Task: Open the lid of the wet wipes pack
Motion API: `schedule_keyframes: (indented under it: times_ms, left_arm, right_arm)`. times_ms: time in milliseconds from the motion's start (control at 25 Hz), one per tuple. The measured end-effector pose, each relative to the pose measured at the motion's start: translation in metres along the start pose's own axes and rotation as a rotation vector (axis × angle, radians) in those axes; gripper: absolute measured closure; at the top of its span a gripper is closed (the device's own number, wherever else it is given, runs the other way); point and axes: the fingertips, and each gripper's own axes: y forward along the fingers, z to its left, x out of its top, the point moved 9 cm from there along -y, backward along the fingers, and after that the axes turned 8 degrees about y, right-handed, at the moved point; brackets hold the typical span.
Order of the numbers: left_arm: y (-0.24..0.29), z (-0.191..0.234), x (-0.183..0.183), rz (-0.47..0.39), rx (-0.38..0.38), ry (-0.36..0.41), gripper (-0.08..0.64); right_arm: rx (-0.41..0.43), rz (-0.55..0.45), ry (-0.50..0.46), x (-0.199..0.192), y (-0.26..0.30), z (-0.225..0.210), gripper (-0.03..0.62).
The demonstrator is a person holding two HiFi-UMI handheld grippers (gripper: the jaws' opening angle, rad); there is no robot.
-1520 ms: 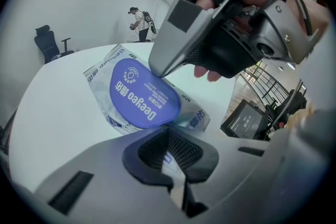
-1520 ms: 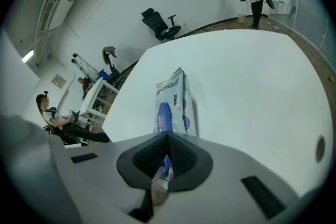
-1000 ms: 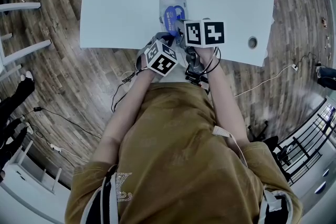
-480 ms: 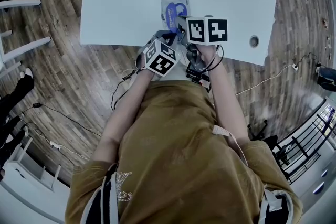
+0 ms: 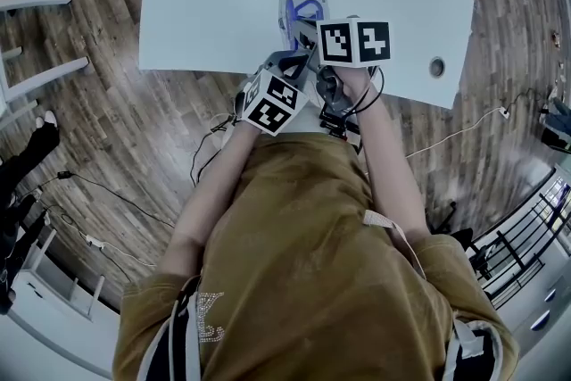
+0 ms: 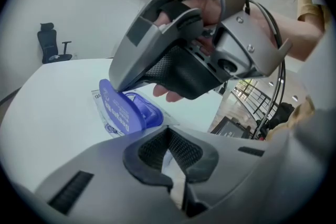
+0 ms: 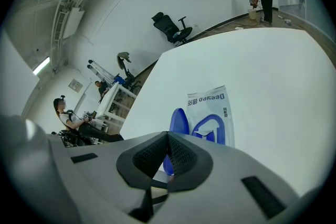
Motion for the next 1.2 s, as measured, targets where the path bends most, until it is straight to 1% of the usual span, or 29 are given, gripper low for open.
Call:
schedule_keyframes:
  times_ms: [120,360,560,800,1040,1120,1200]
  left_arm:
    - [-0.002,-0.003,0.006,-0.038,-0.018,-0.021,0.558]
    - [-0.007,0.001,0.019,-0.086,0.001,-0.03,0.558]
    - [-0.01,0.002,0.017,-0.092,0.016,-0.041,0.558]
    - [-0.01,0.01,0.016,-0.101,0.033,-0.064,0.558]
    - [-0.011,0.013,0.014,-0.096,0.053,-0.076,0.558]
    - [-0.013,0.016,0.013,-0.109,0.075,-0.08,0.558]
    - [-0.016,0.018,0.012,-0.128,0.116,-0.075,0.558]
  right_arm:
    - [0.009,0.011,-0.008,-0.001,0.002,0.003,0.584]
    - [0.017,0.025,-0.022,-0.001,0.005,0.009,0.584]
    - [0.045,0.022,0.006,-0.002,0.008,0.008,0.584]
    - [0.078,-0.015,0.022,0.002,0.008,0.009,0.584]
    - [0.073,-0.055,0.022,0.004,0.001,0.005,0.583]
    - [0.067,-0.078,0.017,0.004,-0.003,0.004,0.583]
    - [0.059,-0.108,0.001,0.004,-0.007,0.002,0.583]
